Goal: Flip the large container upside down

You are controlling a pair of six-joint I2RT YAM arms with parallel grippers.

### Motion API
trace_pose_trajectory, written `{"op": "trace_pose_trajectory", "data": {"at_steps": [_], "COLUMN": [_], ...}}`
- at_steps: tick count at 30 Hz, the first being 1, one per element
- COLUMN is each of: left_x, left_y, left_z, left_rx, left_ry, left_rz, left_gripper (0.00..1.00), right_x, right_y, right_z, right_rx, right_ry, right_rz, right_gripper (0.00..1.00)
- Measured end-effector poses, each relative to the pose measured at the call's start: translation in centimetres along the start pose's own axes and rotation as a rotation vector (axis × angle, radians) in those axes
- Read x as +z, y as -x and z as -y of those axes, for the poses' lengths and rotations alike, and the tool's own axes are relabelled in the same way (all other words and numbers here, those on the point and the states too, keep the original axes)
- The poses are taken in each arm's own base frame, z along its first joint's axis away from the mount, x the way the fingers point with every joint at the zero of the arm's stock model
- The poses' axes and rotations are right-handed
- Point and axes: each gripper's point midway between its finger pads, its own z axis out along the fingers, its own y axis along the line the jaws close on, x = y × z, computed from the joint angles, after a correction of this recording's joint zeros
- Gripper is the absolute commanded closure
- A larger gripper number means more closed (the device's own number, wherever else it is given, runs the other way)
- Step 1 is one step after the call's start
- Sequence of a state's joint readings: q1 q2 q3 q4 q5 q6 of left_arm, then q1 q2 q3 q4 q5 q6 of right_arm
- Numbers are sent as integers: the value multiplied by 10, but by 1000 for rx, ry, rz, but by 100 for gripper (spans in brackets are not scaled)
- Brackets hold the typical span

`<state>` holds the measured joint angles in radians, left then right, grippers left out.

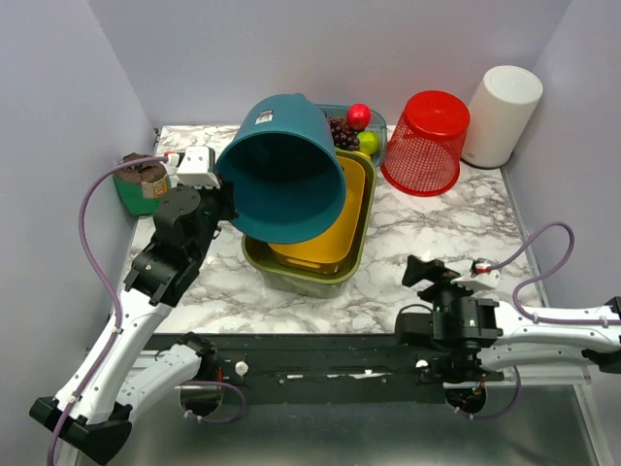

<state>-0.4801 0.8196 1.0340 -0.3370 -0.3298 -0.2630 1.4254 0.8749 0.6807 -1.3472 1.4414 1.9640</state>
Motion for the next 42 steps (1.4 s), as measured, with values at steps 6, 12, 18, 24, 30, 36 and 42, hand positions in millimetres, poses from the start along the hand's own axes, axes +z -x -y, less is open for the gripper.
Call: {"op": "trace_pose_trajectory", "data": {"at_steps": [6,12,18,24,30,36,42], "left_x": [2,1,2,5,6,5,2], "left_y": [-1,0,-4,-12,-19,-17,-11], "left_z": [3,4,5,6,7,9,6], "left_rx": [-10,-17,-23,-33,-40,-44,-35], "left_ry": [-13,-18,-20,-27,-34,-45,-37], "left_rz": [-5,-1,-3,-15,-29,-23,-3], "left_gripper": [100,100,100,100,100,100,100], "right_x": [-16,-36,-59,-67,-32,18,95], "right_y": [-7,-16,25,40,44,43,54], "right_z": [-13,-14,-50,-72,-98,-113,-79], "right_rx": [22,113,197,87,-142,-306,-370], "right_ry": [132,304,393,401,143,-100,-431], "right_rz": [-47,-149,-216,-184,-26,57,120], "right_gripper": [0,0,0,0,0,0,0]}}
